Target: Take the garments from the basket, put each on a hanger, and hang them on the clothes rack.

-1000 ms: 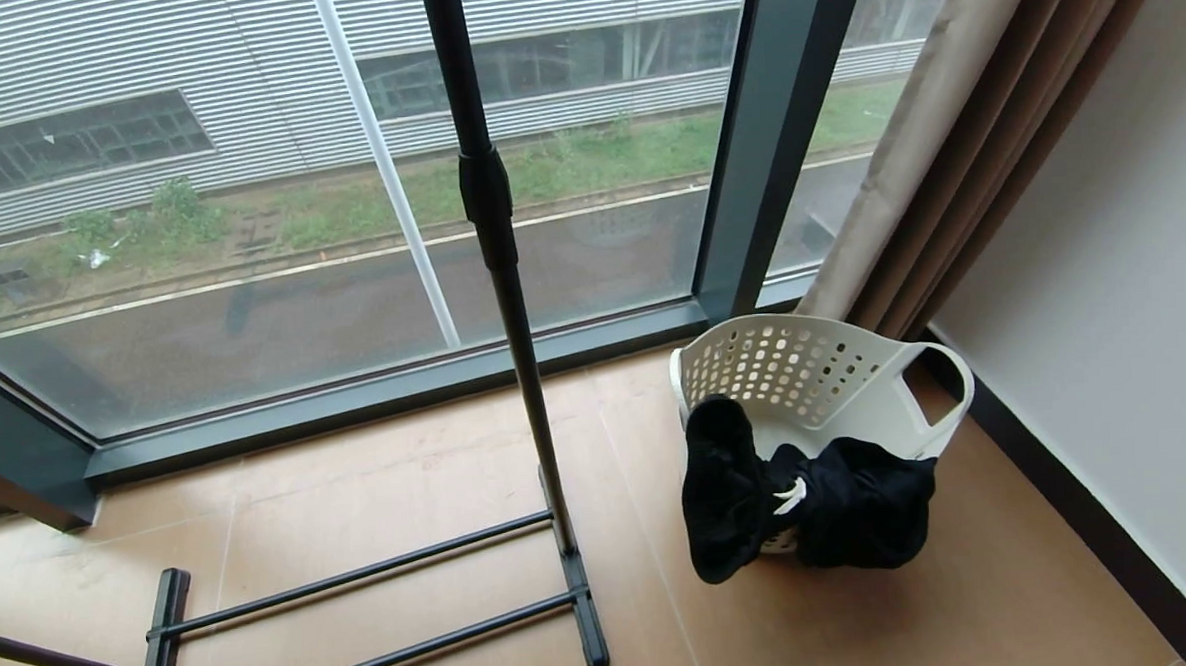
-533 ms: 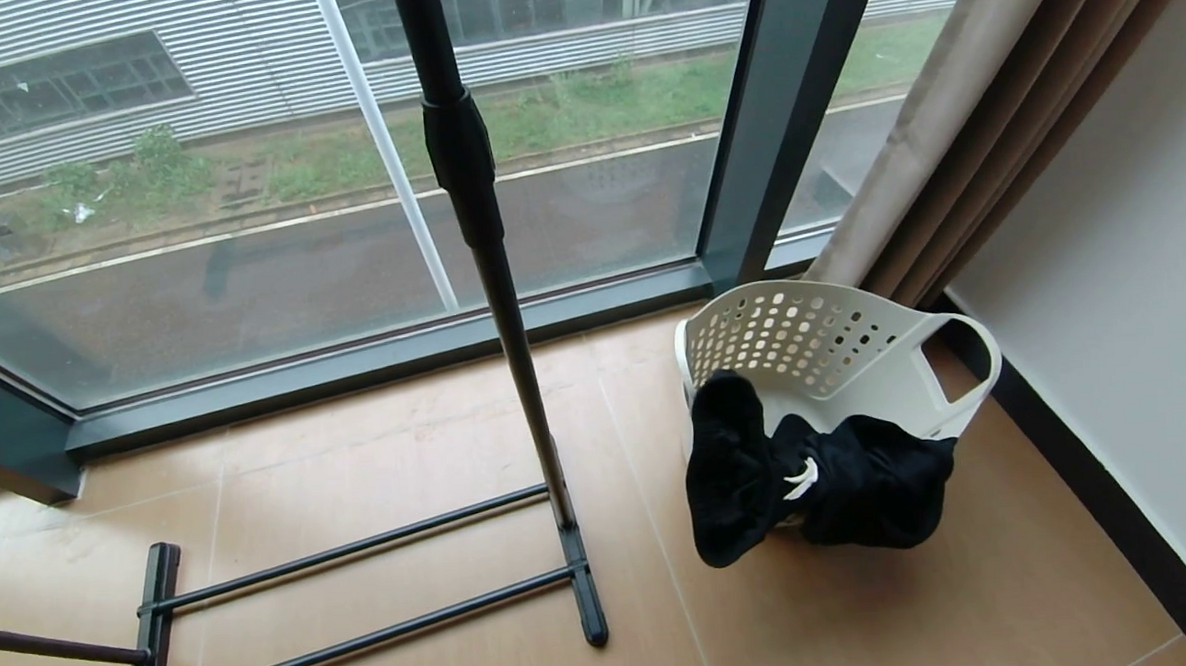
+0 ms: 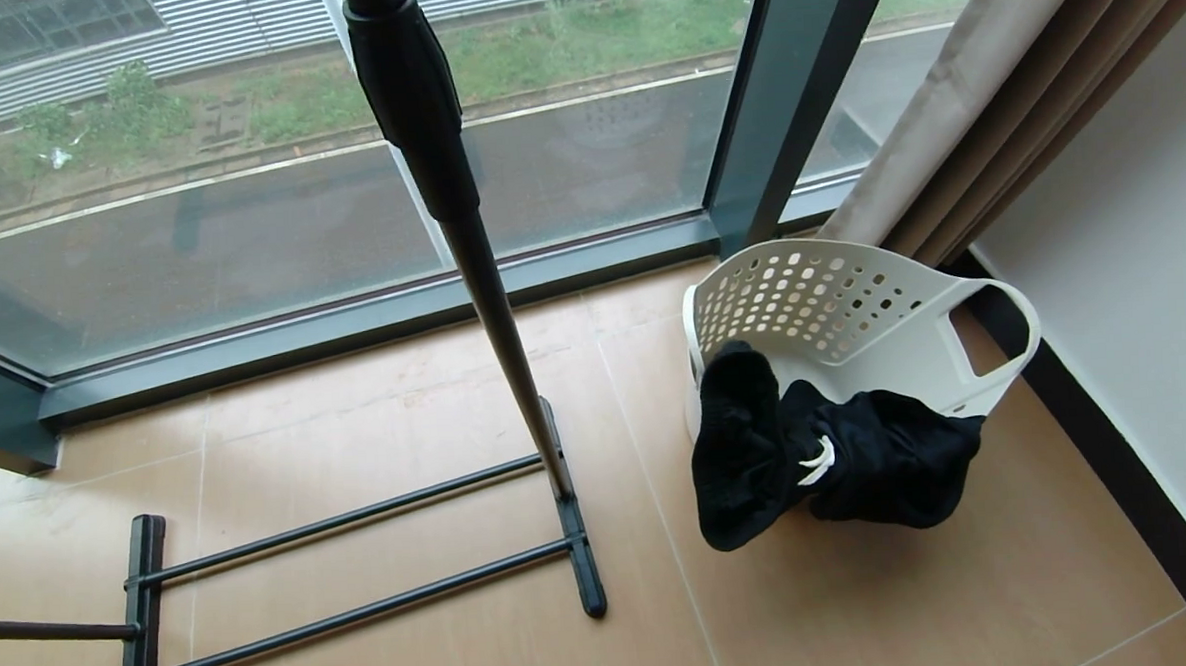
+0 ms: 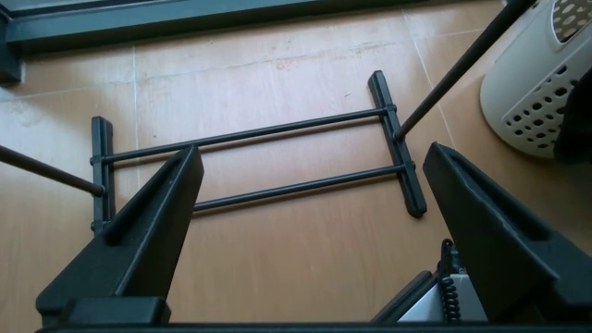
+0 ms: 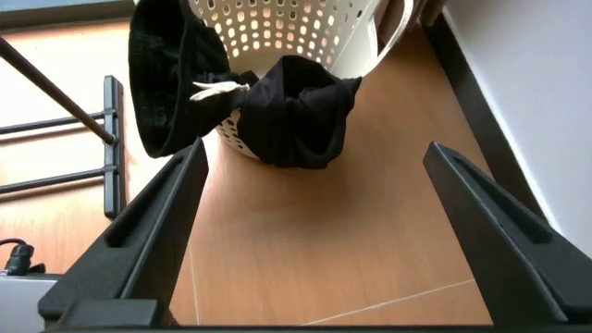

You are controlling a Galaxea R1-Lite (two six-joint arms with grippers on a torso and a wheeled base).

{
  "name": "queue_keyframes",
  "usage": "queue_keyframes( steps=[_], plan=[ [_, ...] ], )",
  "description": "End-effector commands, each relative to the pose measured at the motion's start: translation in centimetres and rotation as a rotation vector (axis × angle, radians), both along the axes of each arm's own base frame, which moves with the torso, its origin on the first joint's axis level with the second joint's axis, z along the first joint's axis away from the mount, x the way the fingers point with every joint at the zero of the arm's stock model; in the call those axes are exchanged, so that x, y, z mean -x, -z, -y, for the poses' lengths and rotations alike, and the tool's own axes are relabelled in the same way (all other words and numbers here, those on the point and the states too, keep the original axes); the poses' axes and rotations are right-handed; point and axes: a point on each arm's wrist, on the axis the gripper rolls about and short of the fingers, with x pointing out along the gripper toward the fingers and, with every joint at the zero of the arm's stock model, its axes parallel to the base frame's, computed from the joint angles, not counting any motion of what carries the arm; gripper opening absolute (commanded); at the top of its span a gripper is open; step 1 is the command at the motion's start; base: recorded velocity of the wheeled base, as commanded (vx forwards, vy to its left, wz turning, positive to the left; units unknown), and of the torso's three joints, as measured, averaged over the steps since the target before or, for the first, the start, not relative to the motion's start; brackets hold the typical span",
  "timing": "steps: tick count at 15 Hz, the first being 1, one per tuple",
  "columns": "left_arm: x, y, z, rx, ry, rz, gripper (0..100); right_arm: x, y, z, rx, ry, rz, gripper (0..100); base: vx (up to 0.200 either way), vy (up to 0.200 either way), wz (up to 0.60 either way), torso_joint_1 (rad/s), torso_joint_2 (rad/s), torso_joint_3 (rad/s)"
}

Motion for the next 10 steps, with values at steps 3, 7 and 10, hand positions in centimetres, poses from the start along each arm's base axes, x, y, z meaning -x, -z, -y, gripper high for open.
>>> queue_keyframes(
  steps=[3,7,10],
  plan=[
    [0.0,0.0,0.0,-0.001,0.0,-0.002,100,-1.7,-0.3,0.0,-0.002,0.038,-0.218,100,0.0,0.0,0.0,-0.002,0.0,-0.116],
    [0.0,0.0,0.0,-0.001,0.0,-0.002,100,-8.9,-3.6,-0.5,0.008,-0.098,-0.562,100,0.0,0.0,0.0,0.0,0.0,0.0],
    [0.0,0.0,0.0,-0.001,0.0,-0.002,100,-15.6,-6.3,-2.6,0.066,-0.187,-0.656,100,0.0,0.0,0.0,0.0,0.0,0.0]
  ],
)
